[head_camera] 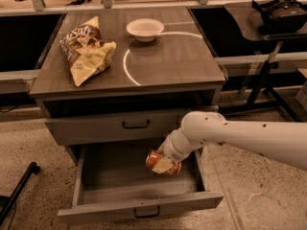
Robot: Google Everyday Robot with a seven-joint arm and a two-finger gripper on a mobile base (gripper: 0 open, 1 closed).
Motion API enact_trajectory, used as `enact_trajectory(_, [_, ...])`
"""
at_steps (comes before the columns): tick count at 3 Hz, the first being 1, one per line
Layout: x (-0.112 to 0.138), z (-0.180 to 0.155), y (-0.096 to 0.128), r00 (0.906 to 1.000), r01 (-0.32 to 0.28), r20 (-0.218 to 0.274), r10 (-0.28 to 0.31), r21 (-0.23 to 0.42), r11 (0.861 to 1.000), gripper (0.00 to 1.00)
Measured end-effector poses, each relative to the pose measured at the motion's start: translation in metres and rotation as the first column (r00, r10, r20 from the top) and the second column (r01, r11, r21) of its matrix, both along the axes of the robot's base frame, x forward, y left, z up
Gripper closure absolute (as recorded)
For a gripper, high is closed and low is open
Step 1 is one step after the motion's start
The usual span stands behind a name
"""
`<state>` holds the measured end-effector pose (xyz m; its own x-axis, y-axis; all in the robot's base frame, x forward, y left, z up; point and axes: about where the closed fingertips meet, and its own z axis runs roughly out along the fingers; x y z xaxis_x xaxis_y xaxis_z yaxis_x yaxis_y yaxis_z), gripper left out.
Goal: Place coke can into middle drawer
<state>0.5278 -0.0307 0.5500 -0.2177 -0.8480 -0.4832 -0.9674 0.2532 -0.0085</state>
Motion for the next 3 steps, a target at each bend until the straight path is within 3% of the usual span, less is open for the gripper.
enact_trajectory(1, [-0.003, -0.043, 0.006, 0.9971, 0.073, -0.022, -0.073, -0.002, 0.997, 1.00])
enact_trajectory(2, [0.009, -0.086, 0.015, 0.9892, 0.146, -0.011, -0.146, 0.026, 0.989, 0.98])
enact_trajectory(3, [0.021, -0.109, 0.018, 0.9818, 0.190, -0.003, -0.190, 0.045, 0.981, 0.73])
